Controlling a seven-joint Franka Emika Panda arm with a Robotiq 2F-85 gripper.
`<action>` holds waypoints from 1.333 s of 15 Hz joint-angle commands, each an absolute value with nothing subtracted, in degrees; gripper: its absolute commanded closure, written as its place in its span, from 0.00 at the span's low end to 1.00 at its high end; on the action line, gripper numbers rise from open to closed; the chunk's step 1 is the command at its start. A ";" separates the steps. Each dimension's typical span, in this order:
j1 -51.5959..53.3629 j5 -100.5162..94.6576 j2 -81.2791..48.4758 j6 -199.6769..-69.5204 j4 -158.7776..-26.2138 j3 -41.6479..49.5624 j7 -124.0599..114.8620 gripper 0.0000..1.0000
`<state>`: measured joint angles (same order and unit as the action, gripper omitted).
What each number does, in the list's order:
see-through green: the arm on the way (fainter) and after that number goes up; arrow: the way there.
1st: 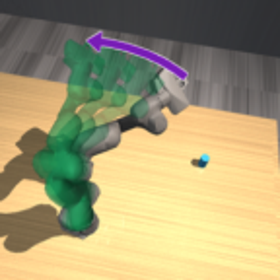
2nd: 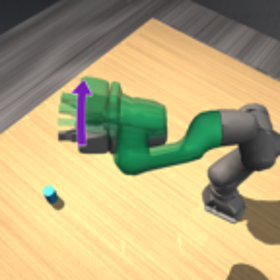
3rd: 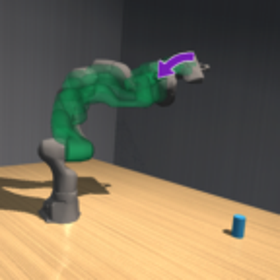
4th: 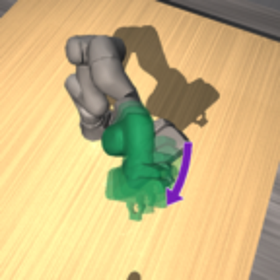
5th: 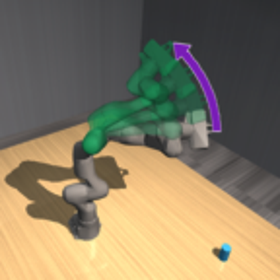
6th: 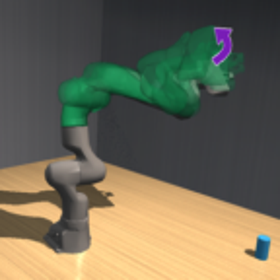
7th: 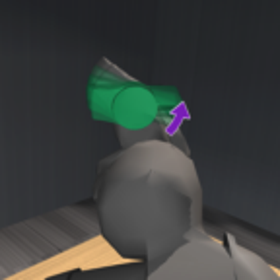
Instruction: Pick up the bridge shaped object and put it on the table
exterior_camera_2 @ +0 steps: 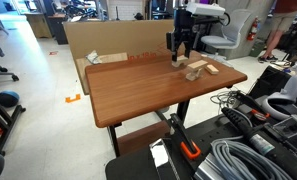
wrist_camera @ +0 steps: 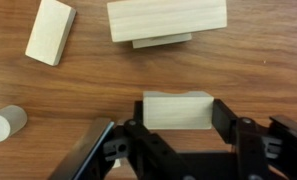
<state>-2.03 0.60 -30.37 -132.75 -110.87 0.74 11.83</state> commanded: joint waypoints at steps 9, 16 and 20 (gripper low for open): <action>-3.02 2.86 -27.92 -131.83 -112.74 -1.71 9.82 0.00; -2.20 6.33 -13.60 -122.87 -118.02 0.09 2.07 0.00; -3.77 -0.73 -11.34 -113.07 -120.18 4.70 -3.24 0.00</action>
<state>-2.31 3.23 -13.28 -117.98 -117.16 1.87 -0.51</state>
